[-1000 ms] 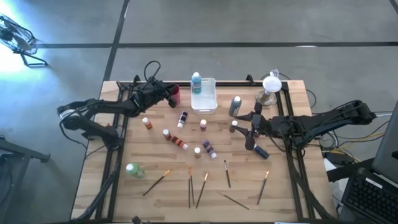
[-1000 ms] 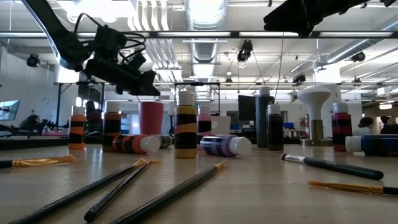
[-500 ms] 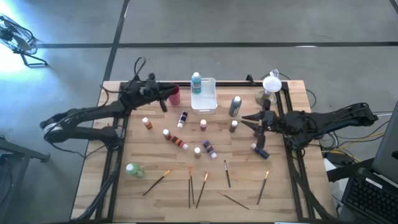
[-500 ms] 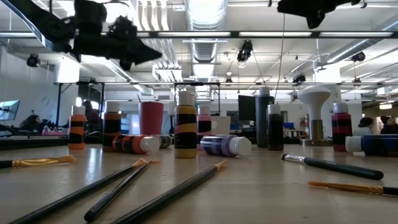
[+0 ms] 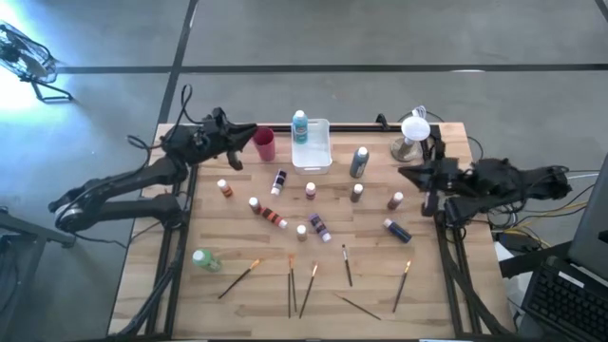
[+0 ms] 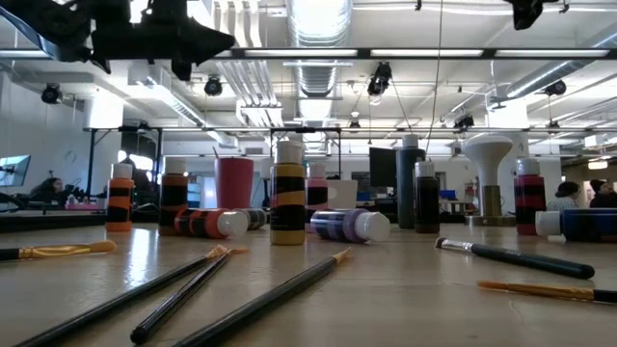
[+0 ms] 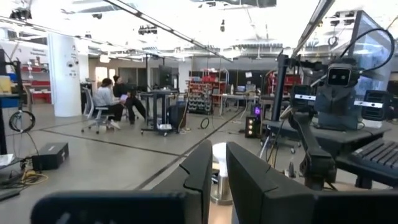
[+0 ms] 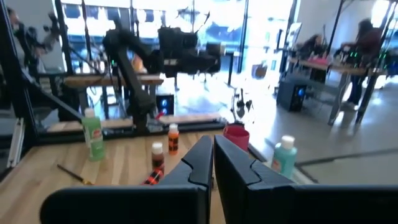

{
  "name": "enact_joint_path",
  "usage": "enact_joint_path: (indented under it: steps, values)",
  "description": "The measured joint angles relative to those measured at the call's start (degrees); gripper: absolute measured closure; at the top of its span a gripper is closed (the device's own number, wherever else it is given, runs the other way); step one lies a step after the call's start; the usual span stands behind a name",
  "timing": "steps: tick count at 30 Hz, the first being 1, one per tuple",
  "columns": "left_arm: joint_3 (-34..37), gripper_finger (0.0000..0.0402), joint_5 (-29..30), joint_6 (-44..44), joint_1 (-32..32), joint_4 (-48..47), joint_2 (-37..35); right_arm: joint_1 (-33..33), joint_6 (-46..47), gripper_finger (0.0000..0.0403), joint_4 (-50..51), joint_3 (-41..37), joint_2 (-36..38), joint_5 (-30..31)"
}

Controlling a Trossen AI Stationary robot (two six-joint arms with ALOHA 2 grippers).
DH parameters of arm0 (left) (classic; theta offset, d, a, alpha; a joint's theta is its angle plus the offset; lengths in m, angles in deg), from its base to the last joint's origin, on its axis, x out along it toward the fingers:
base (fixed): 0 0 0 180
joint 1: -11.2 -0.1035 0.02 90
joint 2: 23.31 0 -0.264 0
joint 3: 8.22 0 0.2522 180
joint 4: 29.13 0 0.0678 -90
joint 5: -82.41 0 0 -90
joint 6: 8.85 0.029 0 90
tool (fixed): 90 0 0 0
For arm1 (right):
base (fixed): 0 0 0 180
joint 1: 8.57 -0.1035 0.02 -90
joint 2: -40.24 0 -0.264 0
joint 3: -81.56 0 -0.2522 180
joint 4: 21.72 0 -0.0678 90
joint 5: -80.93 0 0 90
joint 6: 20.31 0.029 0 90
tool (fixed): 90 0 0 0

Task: Pick & Place Paint Supplies
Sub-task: Put the black paint bottle into the white bin

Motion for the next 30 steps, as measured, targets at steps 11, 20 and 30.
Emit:
enact_joint_path:
  steps: [11,20,30]
  values:
    - [0.0,0.0349,1.7,-0.1,0.0,-2.3,-0.6,0.0,-2.6,0.0390,0.0,0.0,8.5,0.0]
    - [0.0,0.0349,4.0,0.1,0.0,-2.2,-0.6,0.0,-2.9,0.0390,0.0,0.0,9.8,-0.1]
    - [0.0,0.0349,4.7,0.2,0.0,-2.2,-0.6,0.0,-2.8,0.0390,0.0,0.0,8.7,-0.1]
